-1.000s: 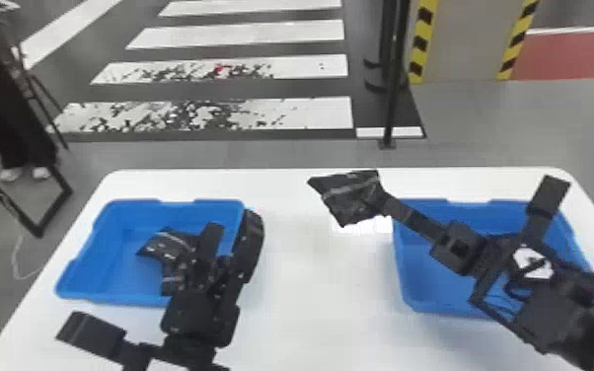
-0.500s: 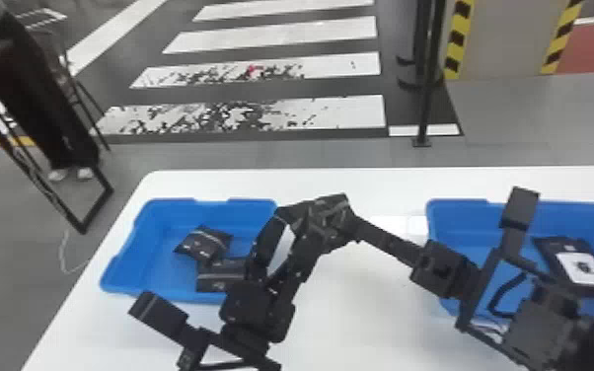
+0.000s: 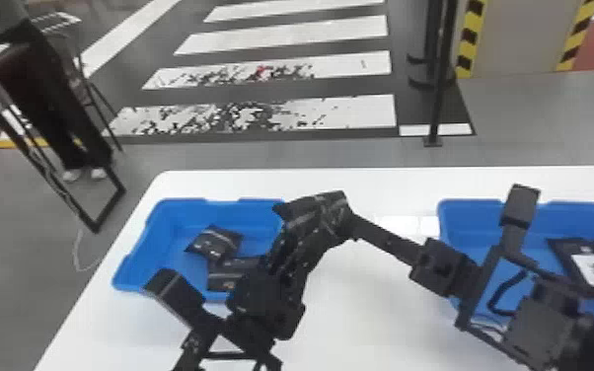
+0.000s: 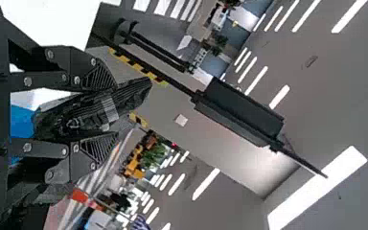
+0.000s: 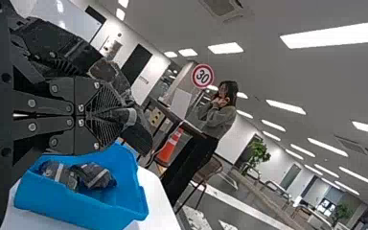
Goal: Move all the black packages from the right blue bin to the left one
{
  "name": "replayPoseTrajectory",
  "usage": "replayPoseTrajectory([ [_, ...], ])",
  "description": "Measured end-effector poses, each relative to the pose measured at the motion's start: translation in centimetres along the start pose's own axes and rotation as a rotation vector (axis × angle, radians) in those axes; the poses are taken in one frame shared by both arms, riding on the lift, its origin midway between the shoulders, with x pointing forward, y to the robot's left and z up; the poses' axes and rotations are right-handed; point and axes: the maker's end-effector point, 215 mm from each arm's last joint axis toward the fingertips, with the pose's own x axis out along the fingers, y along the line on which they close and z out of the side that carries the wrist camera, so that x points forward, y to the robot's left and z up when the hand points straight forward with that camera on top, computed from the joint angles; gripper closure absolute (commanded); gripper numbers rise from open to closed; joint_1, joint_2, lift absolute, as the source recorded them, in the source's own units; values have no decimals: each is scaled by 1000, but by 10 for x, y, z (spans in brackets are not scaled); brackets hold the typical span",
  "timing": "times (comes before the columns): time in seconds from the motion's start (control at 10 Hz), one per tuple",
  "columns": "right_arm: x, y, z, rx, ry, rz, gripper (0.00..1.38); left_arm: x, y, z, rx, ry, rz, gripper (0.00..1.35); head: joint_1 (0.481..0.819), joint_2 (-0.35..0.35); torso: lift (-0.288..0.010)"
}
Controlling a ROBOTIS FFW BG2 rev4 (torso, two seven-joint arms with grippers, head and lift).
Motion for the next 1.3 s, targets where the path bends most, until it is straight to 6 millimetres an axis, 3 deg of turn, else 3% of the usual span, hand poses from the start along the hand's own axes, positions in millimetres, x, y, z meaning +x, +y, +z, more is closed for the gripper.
replayPoseTrajectory([
  [0.1,1,0,0,3,-2,3,1199,-3,3,10,24,-18,18,1213,695,238,-132],
  [0.2,1,0,-1,6,-4,3,1085,-6,7,16,18,-36,39,1213,695,250,-132],
  [0.4,-3,-7,8,-4,-46,0,280,-5,12,29,64,-69,57,1213,695,251,-132],
  [0.5,-7,-15,13,-16,-74,-13,71,-1,26,42,139,-86,96,1213,695,252,-132],
  [0.6,-12,-24,17,-21,-95,-33,110,2,52,56,254,-101,161,1213,695,266,-132],
  [0.8,-24,-40,27,-44,-120,-77,136,8,129,79,596,-80,314,1213,695,310,-132],
  [0.9,-32,-50,36,-90,-124,-112,134,4,169,81,727,-22,393,1012,695,330,-132],
  [1.0,-44,-63,48,-165,-119,-166,139,-4,198,78,797,21,454,423,695,334,-132],
  [1.1,-60,-76,61,-254,-96,-236,137,-12,211,70,790,37,475,15,695,328,-132],
  [1.3,-106,-94,89,-459,-1,-445,124,-17,195,62,706,-5,420,121,695,263,-132],
])
